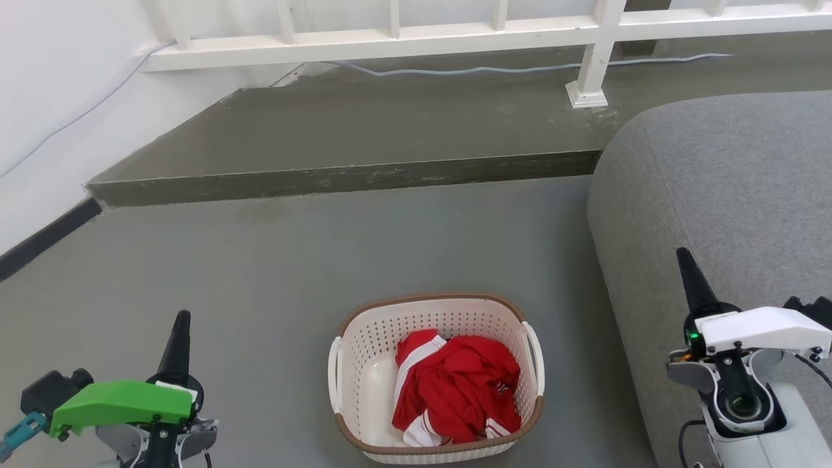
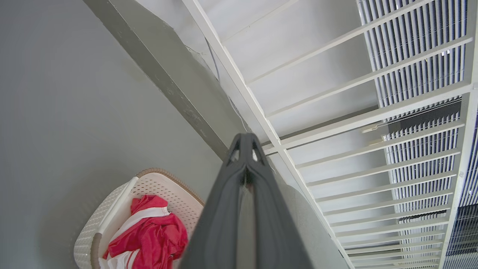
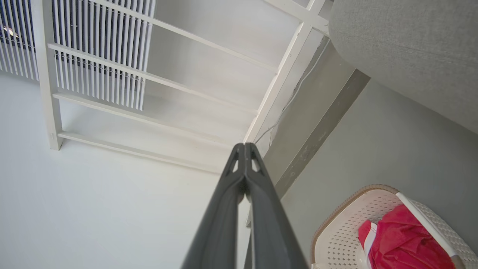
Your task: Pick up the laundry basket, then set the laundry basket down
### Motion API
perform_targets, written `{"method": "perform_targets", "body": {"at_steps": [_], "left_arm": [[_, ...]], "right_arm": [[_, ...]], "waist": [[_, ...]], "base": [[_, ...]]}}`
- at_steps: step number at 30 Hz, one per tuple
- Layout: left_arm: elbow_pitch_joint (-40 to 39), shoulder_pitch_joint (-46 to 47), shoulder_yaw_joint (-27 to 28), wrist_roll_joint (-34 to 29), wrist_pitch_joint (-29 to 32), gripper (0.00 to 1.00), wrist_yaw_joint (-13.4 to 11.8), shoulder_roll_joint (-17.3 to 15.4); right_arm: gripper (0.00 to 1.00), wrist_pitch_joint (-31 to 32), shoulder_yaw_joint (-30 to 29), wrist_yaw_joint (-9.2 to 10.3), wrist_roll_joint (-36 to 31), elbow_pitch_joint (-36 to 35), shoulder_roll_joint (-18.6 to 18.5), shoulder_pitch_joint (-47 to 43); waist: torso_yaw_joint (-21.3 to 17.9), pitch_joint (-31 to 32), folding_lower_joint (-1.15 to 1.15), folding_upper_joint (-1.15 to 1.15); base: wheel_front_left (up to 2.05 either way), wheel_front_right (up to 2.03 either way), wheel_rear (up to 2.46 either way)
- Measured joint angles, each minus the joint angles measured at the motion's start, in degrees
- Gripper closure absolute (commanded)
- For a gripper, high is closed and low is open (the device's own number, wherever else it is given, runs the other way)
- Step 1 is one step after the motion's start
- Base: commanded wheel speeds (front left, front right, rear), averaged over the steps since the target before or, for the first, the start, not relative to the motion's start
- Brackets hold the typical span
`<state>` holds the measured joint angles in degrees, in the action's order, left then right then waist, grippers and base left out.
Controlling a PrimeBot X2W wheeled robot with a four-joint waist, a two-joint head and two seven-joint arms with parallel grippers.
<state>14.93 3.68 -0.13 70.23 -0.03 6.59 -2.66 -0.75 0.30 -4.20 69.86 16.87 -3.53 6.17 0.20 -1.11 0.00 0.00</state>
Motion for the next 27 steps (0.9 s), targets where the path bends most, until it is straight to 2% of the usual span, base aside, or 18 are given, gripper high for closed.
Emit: {"method": "perform_targets", "body": {"at_steps": [27], "left_arm": [[0.74, 0.04, 3.8, 17.29, 5.11, 1.0, 0.23, 0.36]], "right_arm": [[1.0, 5.2, -5.9, -2.19, 18.22, -0.41, 0.57, -0.82]], "waist": [[-0.16, 0.79, 0.0, 0.0]], "base": [[0.0, 0.0, 0.0]]}}
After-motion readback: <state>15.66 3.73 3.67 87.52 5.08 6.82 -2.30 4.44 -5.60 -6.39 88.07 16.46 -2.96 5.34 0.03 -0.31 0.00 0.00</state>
